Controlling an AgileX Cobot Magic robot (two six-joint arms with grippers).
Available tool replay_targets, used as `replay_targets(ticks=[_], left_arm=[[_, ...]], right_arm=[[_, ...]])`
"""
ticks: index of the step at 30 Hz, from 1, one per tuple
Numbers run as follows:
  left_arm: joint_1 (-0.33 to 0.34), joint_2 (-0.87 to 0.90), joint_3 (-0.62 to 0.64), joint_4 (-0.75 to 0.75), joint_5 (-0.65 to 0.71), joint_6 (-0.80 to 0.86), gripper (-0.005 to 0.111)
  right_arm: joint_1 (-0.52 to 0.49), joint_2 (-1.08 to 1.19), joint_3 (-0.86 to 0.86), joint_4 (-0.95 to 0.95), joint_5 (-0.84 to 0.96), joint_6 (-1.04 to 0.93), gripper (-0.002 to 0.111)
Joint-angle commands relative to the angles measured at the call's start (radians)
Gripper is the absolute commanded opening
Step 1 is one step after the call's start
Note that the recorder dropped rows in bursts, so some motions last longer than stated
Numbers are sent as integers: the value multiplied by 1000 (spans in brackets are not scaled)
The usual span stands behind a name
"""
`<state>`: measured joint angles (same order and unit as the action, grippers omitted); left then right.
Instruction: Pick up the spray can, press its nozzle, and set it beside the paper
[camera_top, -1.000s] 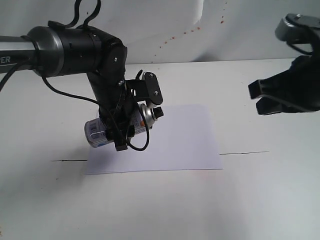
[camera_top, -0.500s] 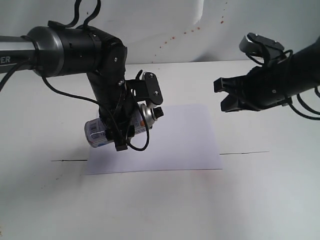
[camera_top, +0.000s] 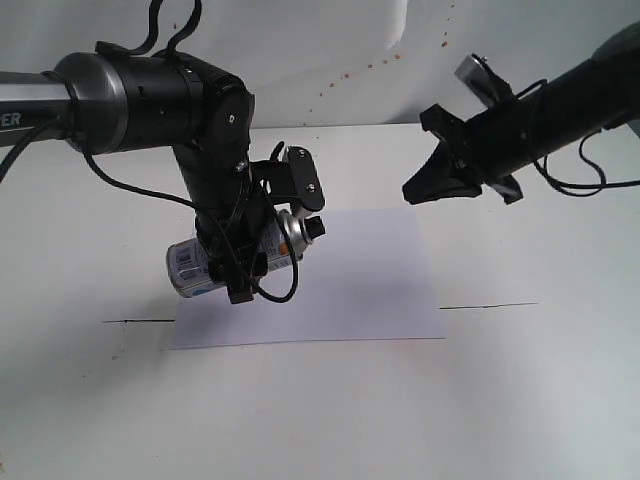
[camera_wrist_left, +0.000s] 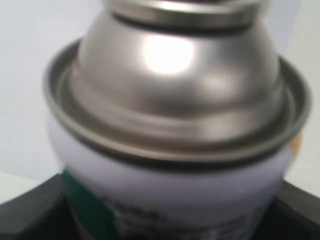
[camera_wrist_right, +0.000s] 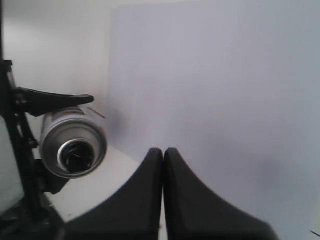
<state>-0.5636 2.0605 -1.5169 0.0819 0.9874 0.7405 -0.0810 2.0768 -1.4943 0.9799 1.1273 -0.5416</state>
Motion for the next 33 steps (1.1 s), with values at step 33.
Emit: replay_targets(ticks=[33], left_arm=[[-6, -12, -13, 36, -71, -7, 0]], right_arm=[[113, 106, -9, 242, 94, -158, 0]])
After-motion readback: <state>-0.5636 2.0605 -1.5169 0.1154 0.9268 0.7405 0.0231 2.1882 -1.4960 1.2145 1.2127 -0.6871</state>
